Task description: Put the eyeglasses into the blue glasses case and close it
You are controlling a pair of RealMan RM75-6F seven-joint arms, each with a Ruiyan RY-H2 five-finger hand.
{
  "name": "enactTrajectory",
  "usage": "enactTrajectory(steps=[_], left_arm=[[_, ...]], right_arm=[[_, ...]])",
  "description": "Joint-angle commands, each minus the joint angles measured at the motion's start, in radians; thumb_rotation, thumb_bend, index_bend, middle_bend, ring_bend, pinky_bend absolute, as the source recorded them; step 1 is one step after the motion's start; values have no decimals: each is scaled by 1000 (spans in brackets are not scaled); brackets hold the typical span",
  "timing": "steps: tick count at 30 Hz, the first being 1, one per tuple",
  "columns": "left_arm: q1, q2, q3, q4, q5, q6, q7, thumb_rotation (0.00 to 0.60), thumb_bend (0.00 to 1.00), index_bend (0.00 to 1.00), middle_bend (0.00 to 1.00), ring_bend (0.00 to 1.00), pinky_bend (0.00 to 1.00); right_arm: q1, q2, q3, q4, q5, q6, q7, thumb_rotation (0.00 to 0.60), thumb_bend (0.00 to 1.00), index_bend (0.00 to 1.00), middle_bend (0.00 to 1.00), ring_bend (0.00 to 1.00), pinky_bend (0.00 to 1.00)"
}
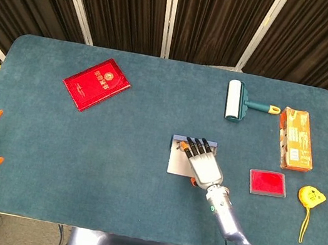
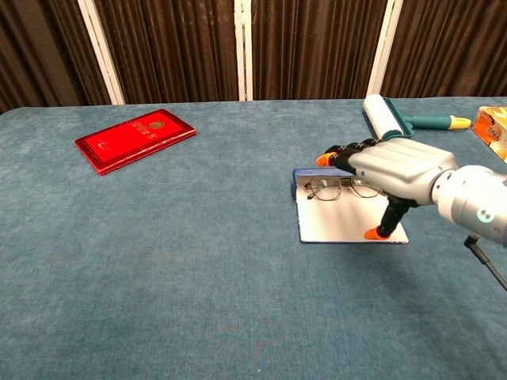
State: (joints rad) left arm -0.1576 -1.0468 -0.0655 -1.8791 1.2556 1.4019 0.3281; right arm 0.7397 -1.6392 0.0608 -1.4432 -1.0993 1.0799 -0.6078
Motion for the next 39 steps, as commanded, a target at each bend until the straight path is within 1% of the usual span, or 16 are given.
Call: enactTrajectory(steps=[1, 13, 26, 31, 35, 39], left_arm=[[-1, 0, -2, 3, -5, -2, 0, 600, 0, 0, 0, 0, 0], [-8, -2, -10, 14, -29, -15, -2, 600, 0, 0, 0, 0, 0], [-11, -8, -10, 17, -37, -18, 7, 600, 0, 0, 0, 0, 0], [-11, -9, -10, 17, -38, -18, 9, 600, 0, 0, 0, 0, 0], [-12, -9, -10, 18, -39, -19, 9, 600, 0, 0, 0, 0, 0], [-12, -8, -10, 17, -38, -18, 7, 600, 0, 0, 0, 0, 0]], right_arm=[[-1, -24, -3, 26, -14, -6, -10, 600, 87, 5, 0, 0, 0], [-1, -82, 14, 119, -16, -43, -11, 600, 88, 7, 0, 0, 0], [-9, -108, 16, 171, -29, -68, -8, 600, 89, 30, 0, 0, 0], [-11, -113, 19, 179, -36, -71, -10, 600, 104, 114, 0, 0, 0], [-13, -114, 21, 184, -38, -74, -15, 600, 114, 129, 0, 0, 0], [-16, -118, 23, 189, -40, -76, -19, 600, 189, 158, 0, 0, 0]])
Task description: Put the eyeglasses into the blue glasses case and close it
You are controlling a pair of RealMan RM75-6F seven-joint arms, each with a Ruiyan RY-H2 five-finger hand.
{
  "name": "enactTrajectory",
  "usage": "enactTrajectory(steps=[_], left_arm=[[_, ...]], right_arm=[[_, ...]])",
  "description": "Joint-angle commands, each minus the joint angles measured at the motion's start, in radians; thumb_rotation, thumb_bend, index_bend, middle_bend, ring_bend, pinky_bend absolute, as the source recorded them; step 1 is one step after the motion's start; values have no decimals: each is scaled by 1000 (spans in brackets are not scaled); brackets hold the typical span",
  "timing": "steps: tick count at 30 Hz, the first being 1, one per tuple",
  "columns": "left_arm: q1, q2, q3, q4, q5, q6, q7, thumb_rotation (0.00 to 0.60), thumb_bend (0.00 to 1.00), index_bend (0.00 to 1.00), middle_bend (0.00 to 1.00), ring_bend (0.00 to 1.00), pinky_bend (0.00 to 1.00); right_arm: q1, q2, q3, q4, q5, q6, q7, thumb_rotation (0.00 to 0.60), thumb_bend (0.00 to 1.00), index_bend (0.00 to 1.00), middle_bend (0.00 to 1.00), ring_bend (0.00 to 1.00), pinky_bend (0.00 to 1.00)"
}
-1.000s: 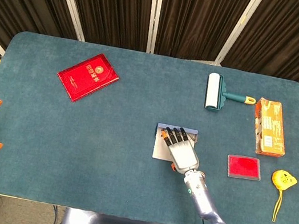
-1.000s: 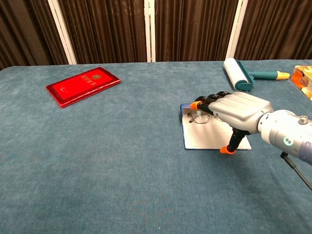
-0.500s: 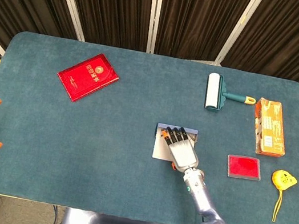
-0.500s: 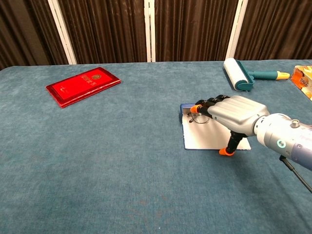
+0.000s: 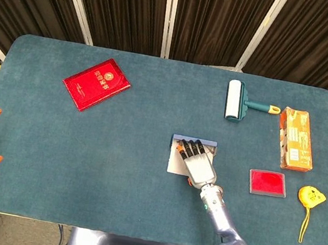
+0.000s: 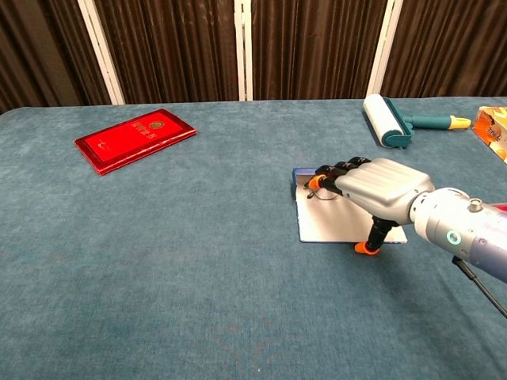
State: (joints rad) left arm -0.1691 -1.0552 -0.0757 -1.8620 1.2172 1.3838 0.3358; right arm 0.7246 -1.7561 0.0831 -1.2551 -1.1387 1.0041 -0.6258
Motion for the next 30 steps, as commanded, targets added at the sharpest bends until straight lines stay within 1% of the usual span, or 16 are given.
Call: enactTrajectory(steps=[1, 4, 7, 14, 22, 30], left_arm=[[0, 0, 0, 0, 0, 0, 0, 600, 0, 0, 0, 0, 0], [0, 1, 0, 0, 0, 0, -1, 600, 0, 0, 0, 0, 0], [-1, 0, 1, 0, -1, -2, 0, 600, 0, 0, 0, 0, 0], [0, 1, 1, -2, 2, 2, 1, 600, 0, 0, 0, 0, 0], [-1, 1, 0, -1, -2, -1, 1, 600, 0, 0, 0, 0, 0], [-5, -1, -3, 4, -14, -6, 3, 600, 0, 0, 0, 0, 0]], right_arm=[[-1, -2, 2, 2, -1, 0, -1, 600, 220, 168, 0, 0, 0], [-4, 3, 5, 0, -7, 3, 1, 600, 301, 192, 0, 0, 0], [-8, 13, 8, -11, -15, 8, 8, 600, 334, 208, 0, 0, 0], [-12, 27, 20, -20, -21, 11, 18, 600, 333, 218, 0, 0, 0], [-6, 19, 44, 2, -8, 3, 25, 600, 332, 221, 0, 0, 0], [19, -2, 107, 72, 35, -13, 41, 600, 337, 242, 0, 0, 0]])
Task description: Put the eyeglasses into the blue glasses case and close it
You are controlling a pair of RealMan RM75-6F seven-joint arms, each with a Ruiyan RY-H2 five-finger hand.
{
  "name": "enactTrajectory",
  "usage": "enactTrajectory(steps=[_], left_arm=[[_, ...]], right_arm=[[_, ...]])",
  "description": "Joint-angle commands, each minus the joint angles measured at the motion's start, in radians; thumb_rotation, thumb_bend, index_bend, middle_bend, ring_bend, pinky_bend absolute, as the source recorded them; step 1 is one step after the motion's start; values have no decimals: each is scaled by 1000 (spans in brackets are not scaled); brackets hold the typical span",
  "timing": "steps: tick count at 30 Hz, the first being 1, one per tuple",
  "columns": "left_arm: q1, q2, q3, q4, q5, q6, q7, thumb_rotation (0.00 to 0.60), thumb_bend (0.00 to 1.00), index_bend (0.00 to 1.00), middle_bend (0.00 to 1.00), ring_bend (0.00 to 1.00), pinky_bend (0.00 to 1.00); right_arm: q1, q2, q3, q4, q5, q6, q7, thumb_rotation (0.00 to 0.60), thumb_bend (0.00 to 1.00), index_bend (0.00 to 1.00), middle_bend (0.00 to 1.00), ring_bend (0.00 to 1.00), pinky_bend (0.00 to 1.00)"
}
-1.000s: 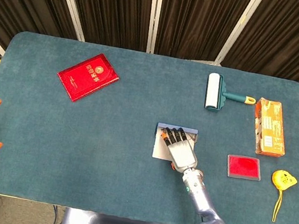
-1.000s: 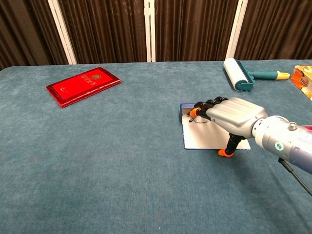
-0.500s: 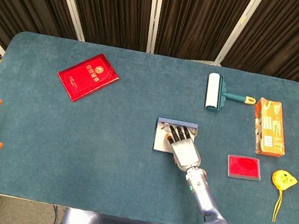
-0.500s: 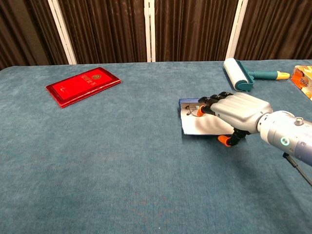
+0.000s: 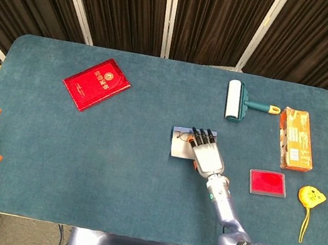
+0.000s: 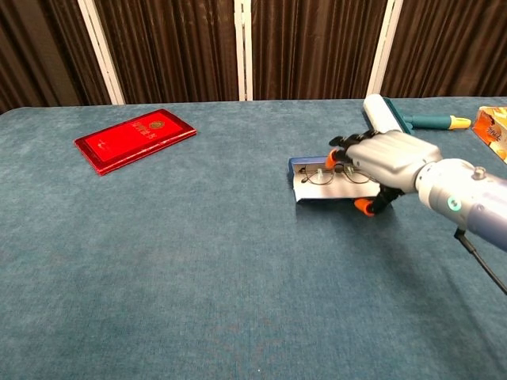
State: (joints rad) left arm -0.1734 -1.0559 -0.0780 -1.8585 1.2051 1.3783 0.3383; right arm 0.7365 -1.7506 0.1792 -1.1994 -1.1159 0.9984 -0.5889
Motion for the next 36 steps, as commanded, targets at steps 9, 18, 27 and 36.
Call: enactTrajectory(steps=[9, 18, 27, 36], left_arm=[[-5, -5, -2, 7, -12, -6, 6, 600, 0, 0, 0, 0, 0], [-5, -7, -1, 6, -13, -7, 8, 600, 0, 0, 0, 0, 0], [-5, -2, 6, -2, 1, -8, 2, 600, 0, 0, 0, 0, 0], [-4, 2, 9, -5, 6, -9, -4, 600, 0, 0, 0, 0, 0]], right_arm=[[7, -16, 3, 40, 19, -29, 20, 600, 373, 374, 0, 0, 0], [-13, 10, -34, -4, -36, -22, 72, 600, 522, 652, 0, 0, 0], [-79, 217, -172, -231, -242, 29, 163, 600, 522, 707, 0, 0, 0], [-99, 378, -294, -346, -423, 34, 130, 600, 522, 702, 0, 0, 0]])
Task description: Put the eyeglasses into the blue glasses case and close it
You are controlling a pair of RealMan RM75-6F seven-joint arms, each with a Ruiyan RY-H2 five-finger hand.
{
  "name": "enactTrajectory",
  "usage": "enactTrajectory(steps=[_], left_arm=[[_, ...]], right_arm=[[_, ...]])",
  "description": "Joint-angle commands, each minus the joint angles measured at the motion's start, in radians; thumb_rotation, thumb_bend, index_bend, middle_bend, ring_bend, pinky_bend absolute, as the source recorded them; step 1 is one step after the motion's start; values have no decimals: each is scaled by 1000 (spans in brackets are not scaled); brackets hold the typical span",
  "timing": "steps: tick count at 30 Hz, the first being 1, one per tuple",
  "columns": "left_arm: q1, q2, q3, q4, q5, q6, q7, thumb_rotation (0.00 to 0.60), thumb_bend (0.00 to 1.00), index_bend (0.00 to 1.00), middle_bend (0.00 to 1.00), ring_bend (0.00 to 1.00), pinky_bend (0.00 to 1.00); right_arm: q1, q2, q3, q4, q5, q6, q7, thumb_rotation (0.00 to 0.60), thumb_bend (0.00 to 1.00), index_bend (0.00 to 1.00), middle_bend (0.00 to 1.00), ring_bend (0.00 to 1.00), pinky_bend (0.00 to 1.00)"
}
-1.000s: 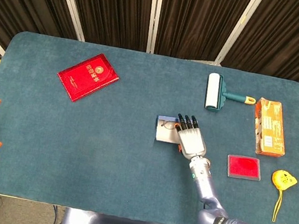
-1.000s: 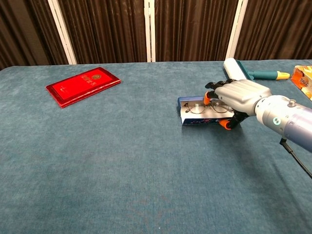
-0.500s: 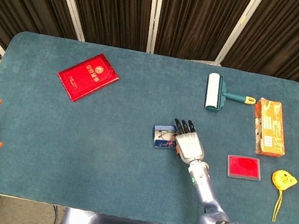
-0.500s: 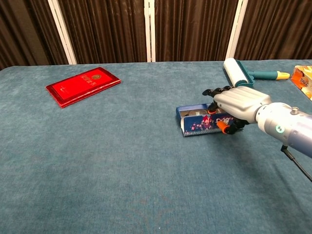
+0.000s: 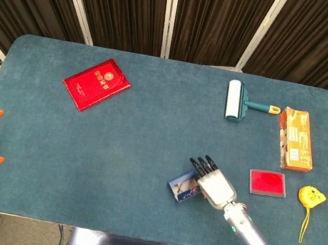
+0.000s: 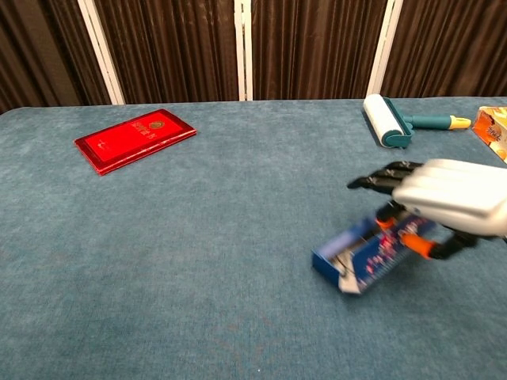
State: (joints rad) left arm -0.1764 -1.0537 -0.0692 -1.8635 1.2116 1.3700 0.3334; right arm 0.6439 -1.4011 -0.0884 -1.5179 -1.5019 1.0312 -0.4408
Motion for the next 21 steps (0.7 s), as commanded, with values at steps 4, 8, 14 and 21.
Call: enactTrajectory(steps=[4, 8, 14, 21], left_arm=[[-2, -3, 1, 2, -3, -3, 6, 600, 0, 0, 0, 0, 0], [-3, -6, 0, 4, -7, -3, 10, 600, 0, 0, 0, 0, 0], [-4, -9, 0, 6, -12, -5, 15, 600, 0, 0, 0, 0, 0], [-5, -8, -1, 7, -13, -5, 13, 600, 0, 0, 0, 0, 0]], right_arm=[[-1, 26, -19, -30, -48, -13, -40, 600, 523, 700, 0, 0, 0], [7, 16, -5, -36, -43, -34, -61, 600, 522, 695, 0, 0, 0], [19, -3, 25, -54, -15, -63, -128, 600, 521, 683, 0, 0, 0], [15, -14, 57, -78, 24, -60, -180, 600, 417, 261, 0, 0, 0]])
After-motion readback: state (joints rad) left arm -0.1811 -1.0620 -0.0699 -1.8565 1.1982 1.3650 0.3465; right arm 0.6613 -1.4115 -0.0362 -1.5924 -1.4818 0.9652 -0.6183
